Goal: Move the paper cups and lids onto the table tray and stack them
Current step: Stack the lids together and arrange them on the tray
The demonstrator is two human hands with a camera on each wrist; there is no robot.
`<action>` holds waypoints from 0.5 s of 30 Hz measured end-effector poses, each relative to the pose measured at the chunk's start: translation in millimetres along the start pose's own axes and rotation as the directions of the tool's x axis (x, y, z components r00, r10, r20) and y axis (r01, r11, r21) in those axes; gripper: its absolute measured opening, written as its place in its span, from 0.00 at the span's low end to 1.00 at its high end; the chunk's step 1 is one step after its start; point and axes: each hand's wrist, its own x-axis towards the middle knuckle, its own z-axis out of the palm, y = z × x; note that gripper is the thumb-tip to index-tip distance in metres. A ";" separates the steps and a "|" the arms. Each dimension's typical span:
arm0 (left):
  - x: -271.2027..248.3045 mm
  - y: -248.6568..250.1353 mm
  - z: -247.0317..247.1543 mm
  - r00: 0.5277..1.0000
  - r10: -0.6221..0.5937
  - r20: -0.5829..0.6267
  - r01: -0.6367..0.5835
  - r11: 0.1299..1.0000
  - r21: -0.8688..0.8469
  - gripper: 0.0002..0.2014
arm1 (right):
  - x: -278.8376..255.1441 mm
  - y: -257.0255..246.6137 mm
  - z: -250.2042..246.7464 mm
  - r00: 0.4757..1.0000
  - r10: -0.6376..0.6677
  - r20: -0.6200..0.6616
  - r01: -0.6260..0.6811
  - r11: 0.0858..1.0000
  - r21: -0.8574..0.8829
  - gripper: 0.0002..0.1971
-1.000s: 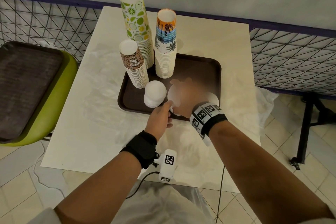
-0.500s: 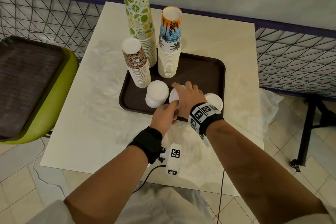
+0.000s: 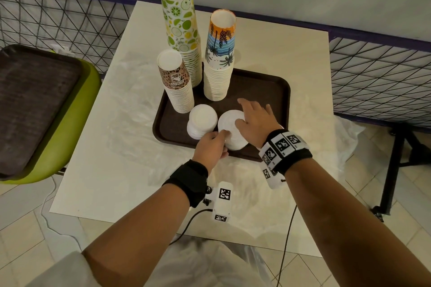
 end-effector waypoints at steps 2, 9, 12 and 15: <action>1.3 -0.6 1.3 1.000 -0.005 -0.006 0.005 1.000 0.001 0.21 | 2.4 1.8 -0.6 0.998 0.058 0.039 -0.052 0.990 -0.133 0.31; 3.2 0.5 4.3 1.000 0.007 0.000 -0.007 1.000 0.021 0.12 | 9.2 7.4 0.8 0.980 0.145 0.137 -0.104 0.959 -0.264 0.29; 5.0 1.4 6.6 1.000 0.014 -0.016 -0.014 0.999 0.038 0.09 | 14.1 10.1 2.3 0.978 0.156 0.137 -0.123 0.968 -0.220 0.27; 7.8 0.9 8.3 0.998 0.055 -0.036 -0.052 0.996 0.069 0.10 | 15.3 11.2 4.1 0.976 0.160 0.151 -0.131 0.974 -0.183 0.26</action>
